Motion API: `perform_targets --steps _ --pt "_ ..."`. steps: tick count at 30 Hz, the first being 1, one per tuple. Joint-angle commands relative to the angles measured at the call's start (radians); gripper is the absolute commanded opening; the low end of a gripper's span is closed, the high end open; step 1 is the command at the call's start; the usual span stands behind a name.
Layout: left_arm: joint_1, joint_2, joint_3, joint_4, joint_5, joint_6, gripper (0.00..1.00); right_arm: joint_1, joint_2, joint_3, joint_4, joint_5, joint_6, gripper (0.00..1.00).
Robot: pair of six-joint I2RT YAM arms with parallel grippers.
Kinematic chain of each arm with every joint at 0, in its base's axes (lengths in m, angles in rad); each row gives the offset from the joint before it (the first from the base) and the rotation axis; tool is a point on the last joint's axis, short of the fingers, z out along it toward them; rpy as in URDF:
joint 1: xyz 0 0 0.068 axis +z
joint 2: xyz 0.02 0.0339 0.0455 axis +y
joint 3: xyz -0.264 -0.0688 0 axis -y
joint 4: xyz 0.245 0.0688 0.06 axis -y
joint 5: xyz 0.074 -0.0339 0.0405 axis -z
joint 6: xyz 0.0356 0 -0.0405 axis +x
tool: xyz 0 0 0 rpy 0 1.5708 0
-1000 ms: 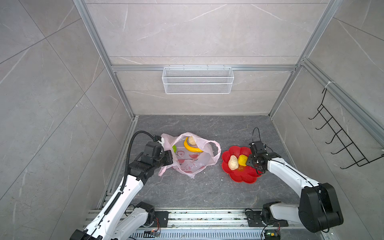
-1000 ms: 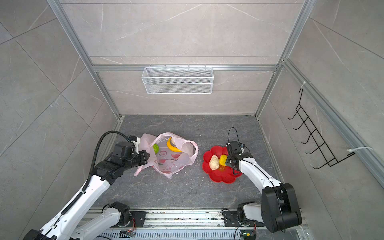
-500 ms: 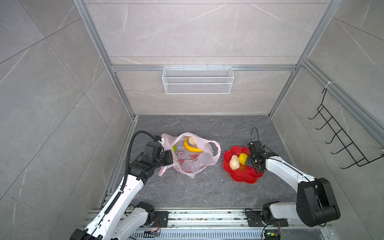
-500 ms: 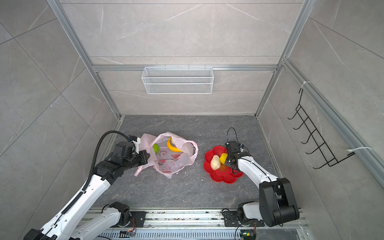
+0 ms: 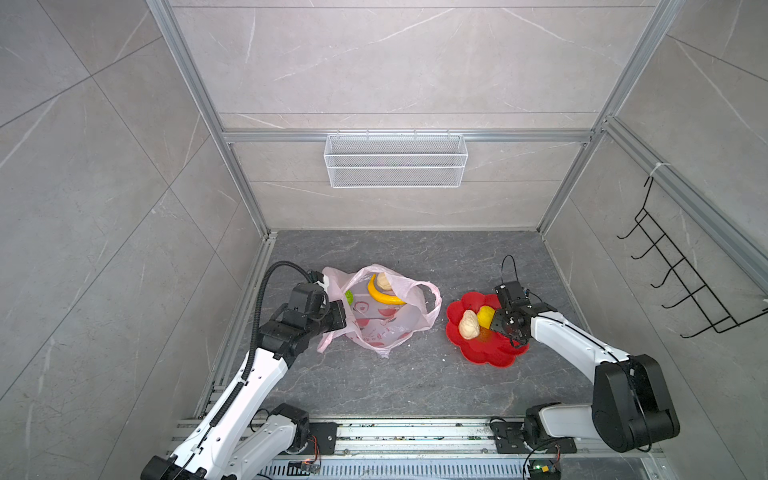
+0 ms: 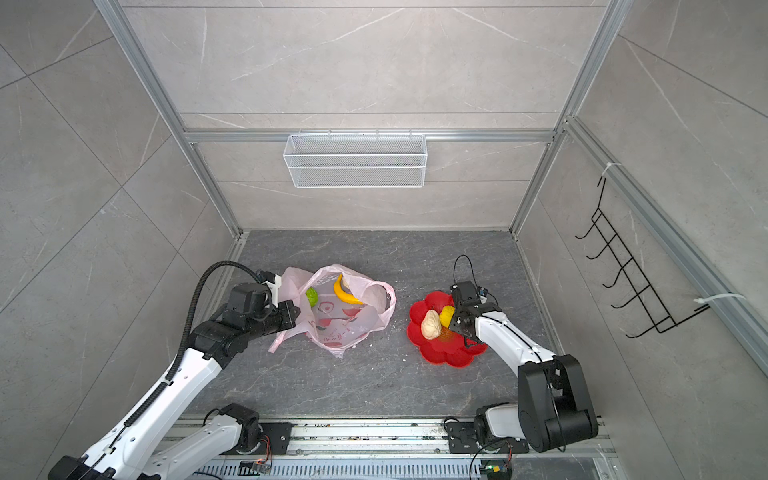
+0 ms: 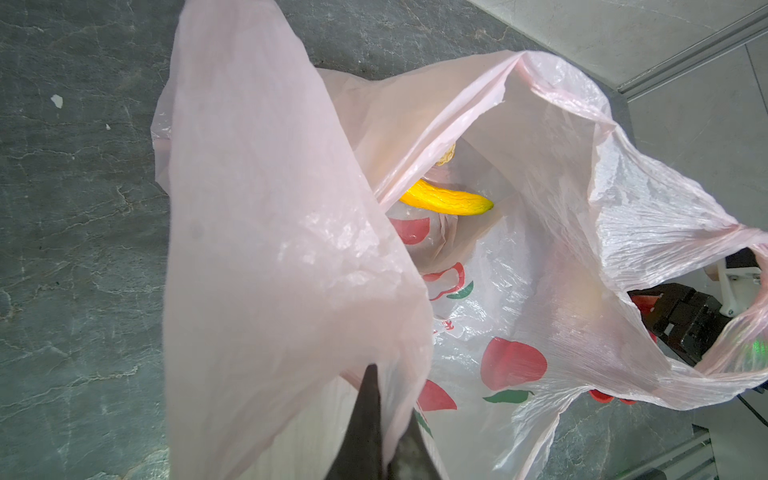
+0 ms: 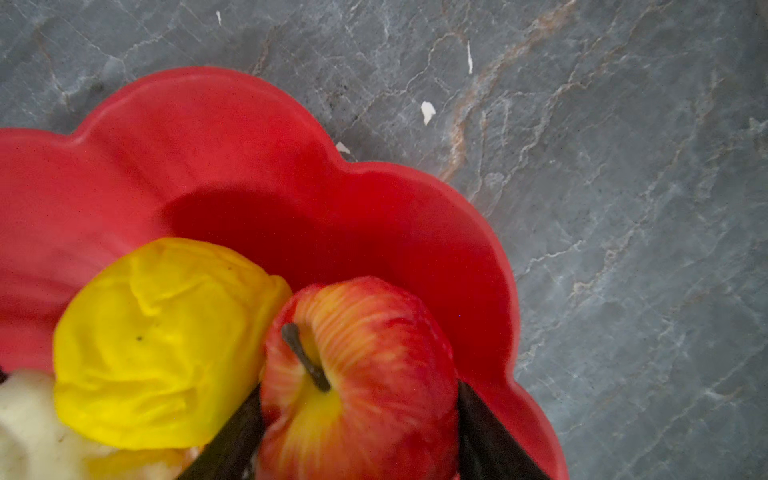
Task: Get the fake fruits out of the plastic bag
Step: 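Set the red apple on the plate beside the lemon and open the right gripper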
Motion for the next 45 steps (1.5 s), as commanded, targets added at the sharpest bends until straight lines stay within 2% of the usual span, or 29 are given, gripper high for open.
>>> perform_targets --steps 1,9,33,45 --pt "0.003 -0.006 0.026 0.016 -0.004 0.014 0.01 -0.006 0.009 0.025 -0.027 0.011 0.002 0.66" --pt "0.002 -0.015 0.023 0.016 -0.005 0.013 0.01 -0.006 -0.002 0.029 -0.041 0.015 0.002 0.72" --pt "0.003 -0.028 0.015 0.015 -0.001 0.014 0.01 -0.005 -0.077 0.030 -0.083 -0.023 0.006 0.72" --pt "0.002 -0.040 0.012 0.008 -0.005 0.011 0.01 -0.005 -0.033 0.005 -0.045 -0.024 0.009 0.72"
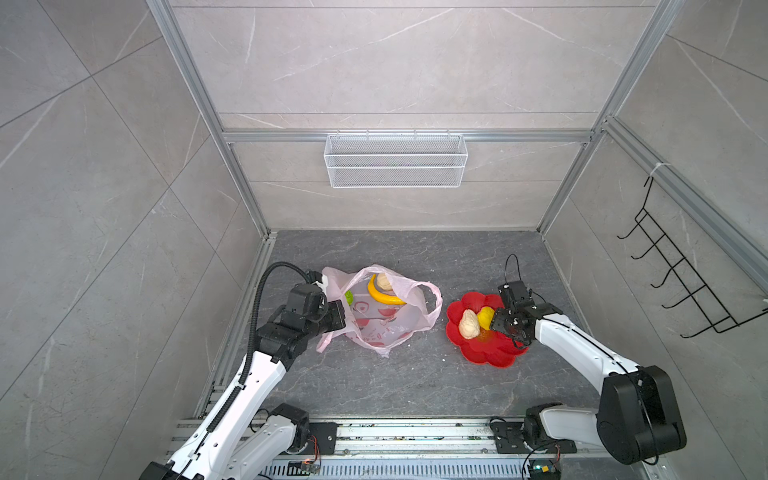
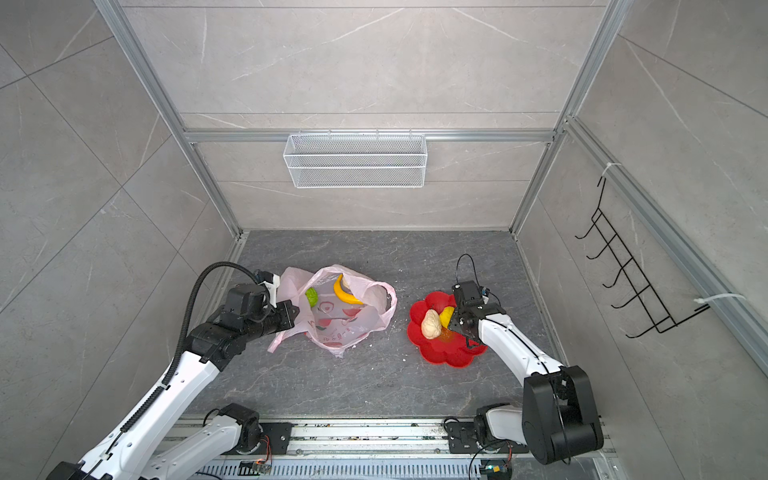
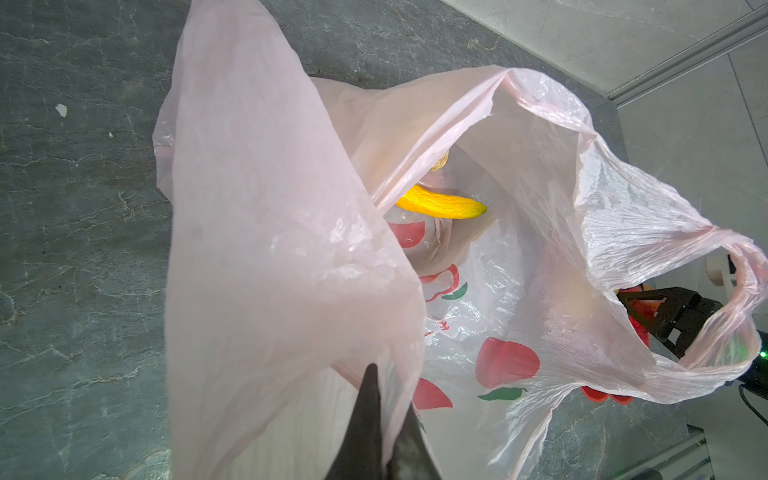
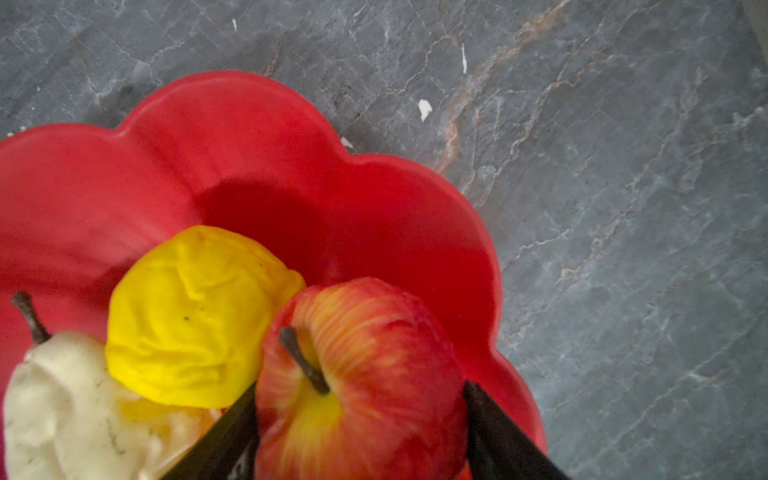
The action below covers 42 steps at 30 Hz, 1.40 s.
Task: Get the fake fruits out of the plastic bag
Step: 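Set the red apple on the plate beside the lemon and open the right gripper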
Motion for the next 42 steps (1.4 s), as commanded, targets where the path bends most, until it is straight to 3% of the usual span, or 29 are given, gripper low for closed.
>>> perform_targets --steps 1,21,42 --pt "0.003 -0.017 0.013 0.008 -0.006 0.012 0.01 -0.005 0.023 -0.010 0.011 -0.002 0.010 0.72" --pt "0.003 -0.015 0.018 0.003 -0.008 0.011 0.01 -0.004 0.063 -0.010 0.025 -0.005 0.008 0.76" --pt "0.003 -0.017 0.012 0.012 -0.003 0.012 0.01 0.003 -0.050 0.027 -0.045 -0.052 -0.007 0.80"
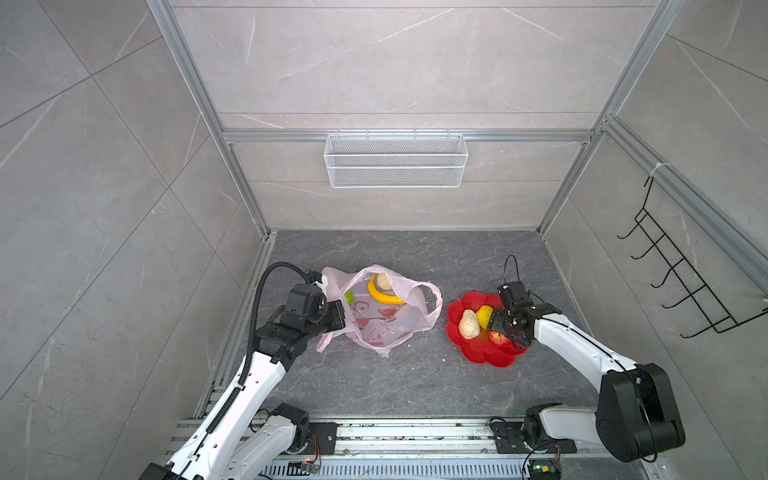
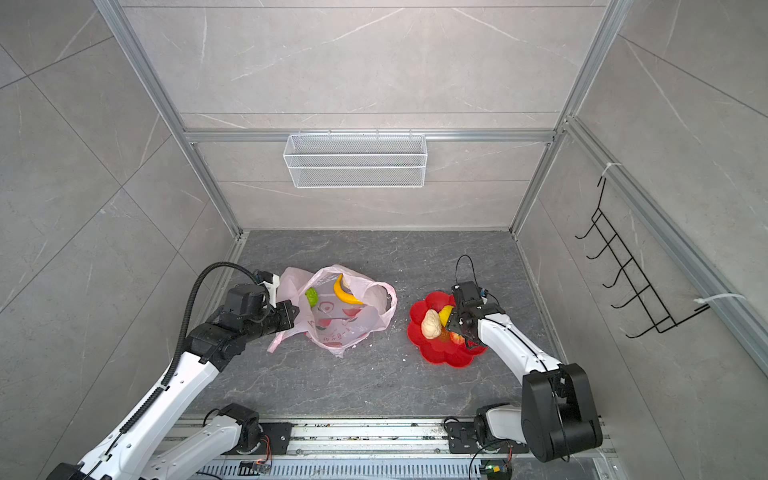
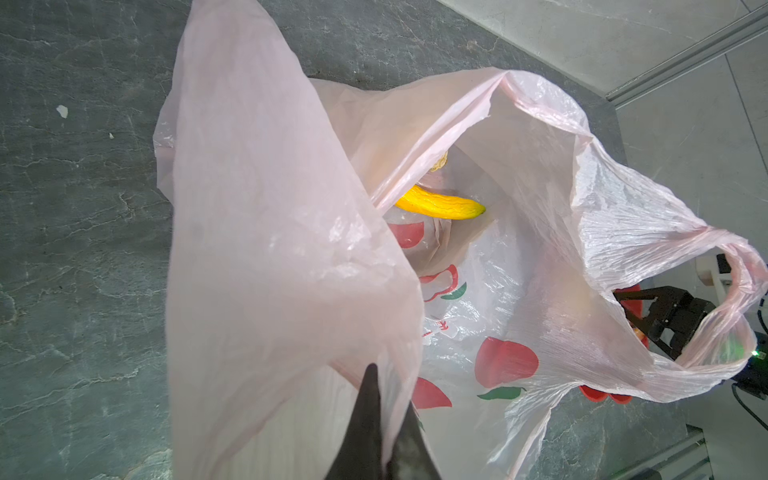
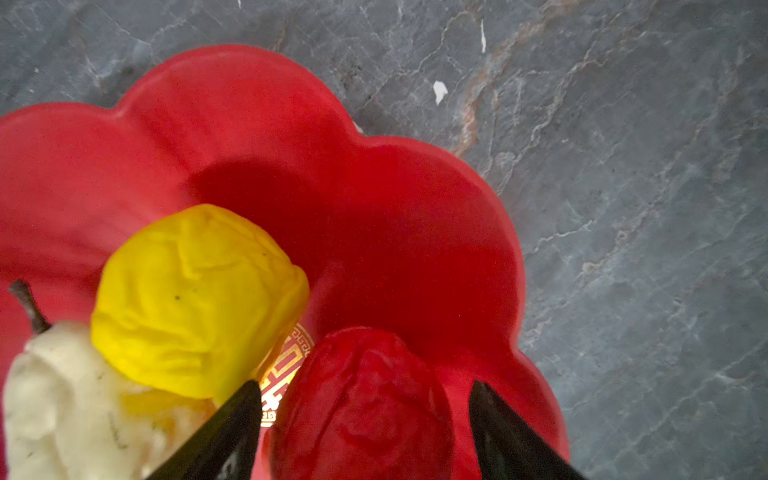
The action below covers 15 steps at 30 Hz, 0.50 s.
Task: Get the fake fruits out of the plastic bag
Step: 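Set the red apple on the plate beside the lemon and open the right gripper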
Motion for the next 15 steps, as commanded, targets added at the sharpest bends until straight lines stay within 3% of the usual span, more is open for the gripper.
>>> perform_targets --steps 1,11,15 --pt "0.003 -0.014 0.012 0.014 -0.003 0.012 0.01 0.004 -0.047 0.034 -0.054 -0.014 -0.010 0.80" --pt "0.003 -0.012 0.016 0.011 0.004 0.013 0.01 0.033 -0.131 0.081 -0.118 -0.013 -0.025 0.78" --pt "0.003 -0.013 0.018 -0.003 0.013 0.010 0.01 0.111 -0.171 0.123 -0.127 0.011 -0.040 0.76"
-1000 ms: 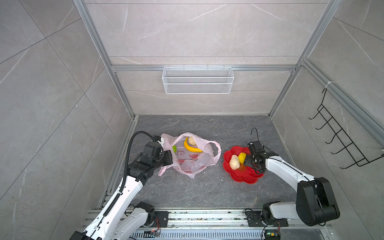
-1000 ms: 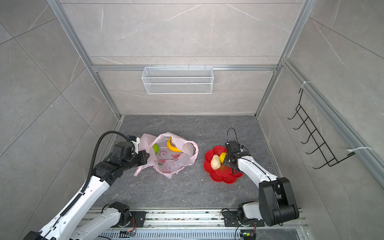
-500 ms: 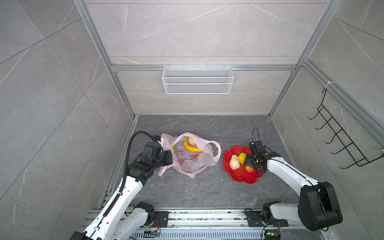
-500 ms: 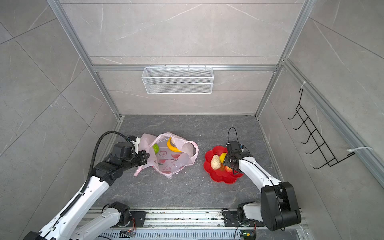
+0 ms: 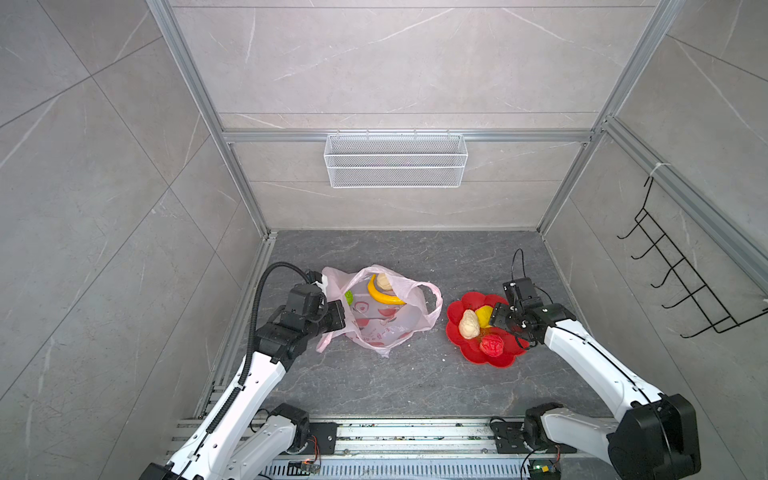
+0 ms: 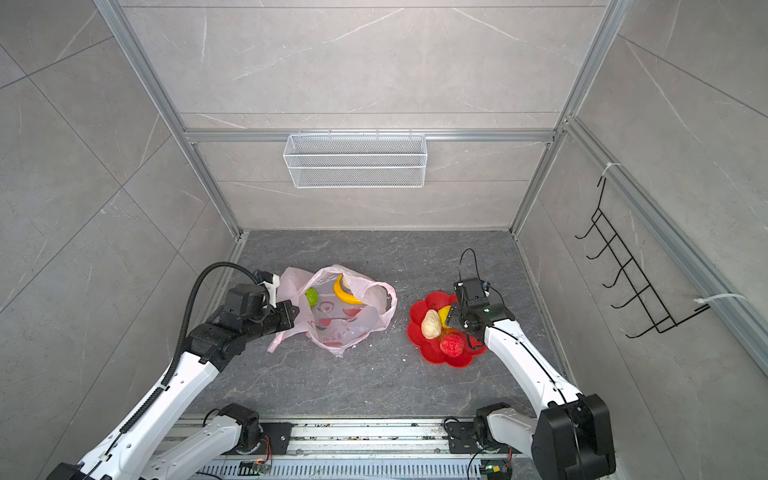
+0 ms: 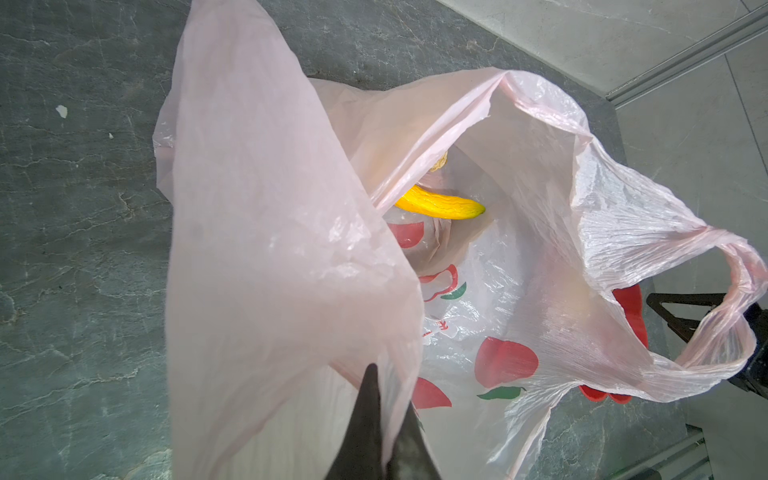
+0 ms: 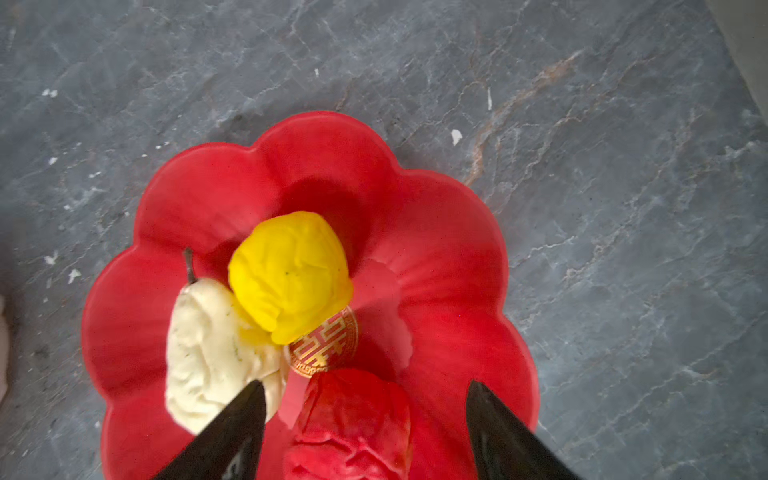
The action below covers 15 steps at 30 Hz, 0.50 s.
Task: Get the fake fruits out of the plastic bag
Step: 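Set the red apple on the plate beside the lemon and open the right gripper, then move the right gripper back over the bag opening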
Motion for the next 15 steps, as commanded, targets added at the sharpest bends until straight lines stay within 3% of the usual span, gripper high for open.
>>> perform_targets --steps 1,10,15 --pt "0.003 -0.013 0.018 -0.008 0.013 0.012 0.01 0.071 -0.047 0.060 -0.035 0.025 -0.027 0.75" --pt "0.003 -0.039 0.008 -0.090 0.040 0.029 0.01 0.401 -0.054 0.243 -0.013 0.145 -0.080 0.67" --pt "0.002 -0.065 -0.012 -0.105 0.038 0.026 0.01 0.591 0.030 0.387 -0.013 0.221 -0.152 0.63"
